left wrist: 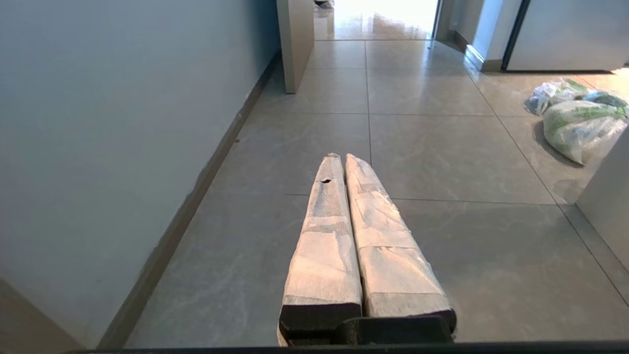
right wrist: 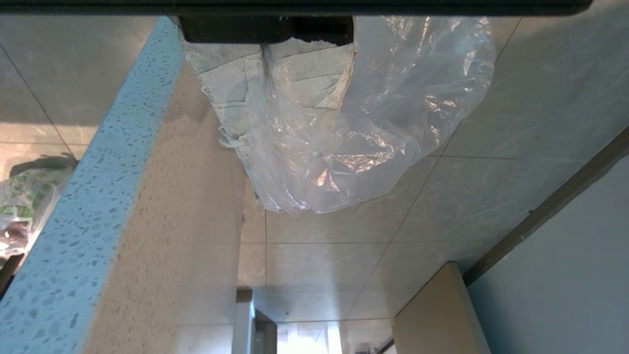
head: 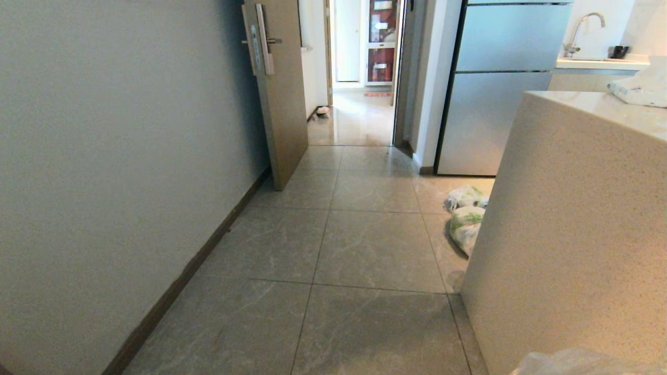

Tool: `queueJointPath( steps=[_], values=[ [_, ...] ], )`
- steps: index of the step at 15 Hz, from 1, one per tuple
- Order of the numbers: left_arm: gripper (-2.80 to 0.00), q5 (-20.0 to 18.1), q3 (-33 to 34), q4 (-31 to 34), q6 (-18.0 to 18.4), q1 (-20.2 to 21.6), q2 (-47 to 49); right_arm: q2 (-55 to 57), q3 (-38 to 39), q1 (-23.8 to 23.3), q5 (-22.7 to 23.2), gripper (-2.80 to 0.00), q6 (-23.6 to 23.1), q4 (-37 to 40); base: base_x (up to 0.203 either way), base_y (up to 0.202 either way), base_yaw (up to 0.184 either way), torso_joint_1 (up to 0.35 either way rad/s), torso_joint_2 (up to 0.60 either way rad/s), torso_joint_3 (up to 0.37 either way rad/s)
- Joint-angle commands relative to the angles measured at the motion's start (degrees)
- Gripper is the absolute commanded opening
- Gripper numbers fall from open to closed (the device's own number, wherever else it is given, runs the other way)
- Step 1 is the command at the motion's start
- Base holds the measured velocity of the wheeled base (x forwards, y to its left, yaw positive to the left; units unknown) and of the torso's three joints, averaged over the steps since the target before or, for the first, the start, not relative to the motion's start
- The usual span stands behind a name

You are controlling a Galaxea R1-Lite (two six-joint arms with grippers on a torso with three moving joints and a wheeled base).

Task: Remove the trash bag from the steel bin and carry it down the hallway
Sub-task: Put the trash bag at the door

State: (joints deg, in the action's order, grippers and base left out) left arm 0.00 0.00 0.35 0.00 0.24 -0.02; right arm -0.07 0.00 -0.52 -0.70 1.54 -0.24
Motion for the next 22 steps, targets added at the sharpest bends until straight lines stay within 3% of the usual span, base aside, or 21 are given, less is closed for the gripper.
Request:
queueJointPath(
  steps=[1,4,10,19,22],
  values=[
    [-2.80,0.00,0.09,-0.09,0.22,0.02,0.02,-0.01,0.09,0.00,0.00,-2.80,0.04,-0.02,0.000,0.000,0.000,0.000,0.00,0.000],
    [-2.80,0.00,0.09,-0.08,0.00,0.02,0.02,0.07,0.09,0.00,0.00,-2.80,0.04,-0.02,0.000,0.000,0.000,0.000,0.00,0.000],
    [-2.80,0.00,0.09,0.00,0.09,0.02,0.02,-0.01,0.09,0.00,0.00,-2.80,0.13,-0.10,-0.001,0.144,0.003,0.000,0.00,0.003],
    [-2.80,0.00,0.09,0.00,0.00,0.02,0.02,-0.01,0.09,0.00,0.09,-2.80,-0.04,-0.20,0.000,0.000,0.000,0.000,0.00,0.000],
    [-2.80,0.01,0.09,0.00,0.00,0.02,0.02,0.03,0.09,0.00,0.18,-2.80,-0.13,-0.11,0.162,0.000,0.001,0.003,0.00,0.006]
  ],
)
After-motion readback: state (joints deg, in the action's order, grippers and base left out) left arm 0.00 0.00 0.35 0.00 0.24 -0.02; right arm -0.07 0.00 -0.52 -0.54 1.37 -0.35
